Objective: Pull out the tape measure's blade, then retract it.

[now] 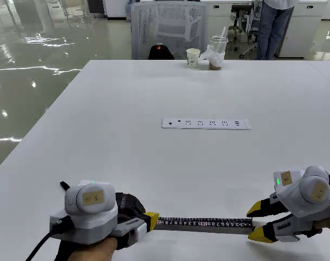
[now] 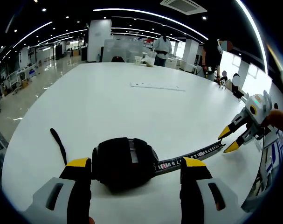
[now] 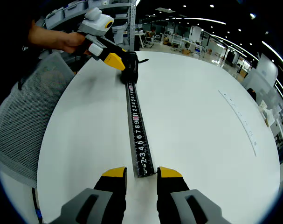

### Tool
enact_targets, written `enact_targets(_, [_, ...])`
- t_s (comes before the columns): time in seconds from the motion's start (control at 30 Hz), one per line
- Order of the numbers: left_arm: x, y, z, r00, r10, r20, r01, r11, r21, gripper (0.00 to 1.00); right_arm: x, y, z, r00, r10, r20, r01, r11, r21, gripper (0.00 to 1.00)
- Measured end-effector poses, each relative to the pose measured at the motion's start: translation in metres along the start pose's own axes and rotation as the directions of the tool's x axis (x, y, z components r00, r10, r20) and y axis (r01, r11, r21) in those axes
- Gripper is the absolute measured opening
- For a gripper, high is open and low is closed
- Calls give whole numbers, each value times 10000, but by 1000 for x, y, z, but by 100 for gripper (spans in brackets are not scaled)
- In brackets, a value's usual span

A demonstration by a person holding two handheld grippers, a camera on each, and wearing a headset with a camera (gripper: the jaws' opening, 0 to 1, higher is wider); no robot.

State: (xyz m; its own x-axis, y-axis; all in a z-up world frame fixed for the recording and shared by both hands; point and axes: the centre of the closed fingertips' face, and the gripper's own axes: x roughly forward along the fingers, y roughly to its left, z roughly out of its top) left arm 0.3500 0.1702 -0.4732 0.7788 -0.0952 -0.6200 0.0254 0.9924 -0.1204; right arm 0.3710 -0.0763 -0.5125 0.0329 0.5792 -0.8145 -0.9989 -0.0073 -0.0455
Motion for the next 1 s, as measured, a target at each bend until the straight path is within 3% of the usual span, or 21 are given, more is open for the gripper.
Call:
enact_targets(0.53, [11,10,3,9991,431,41,-430,9989,-195,66,7,-4,-4,9996,155,-252,-166,9988,-451,15])
enact_targets(1.0, [16,15,1,9974,712,-51,-713,9968,-365,64,7,-5,-5,9994,340,-115,-340,9994,-10,13])
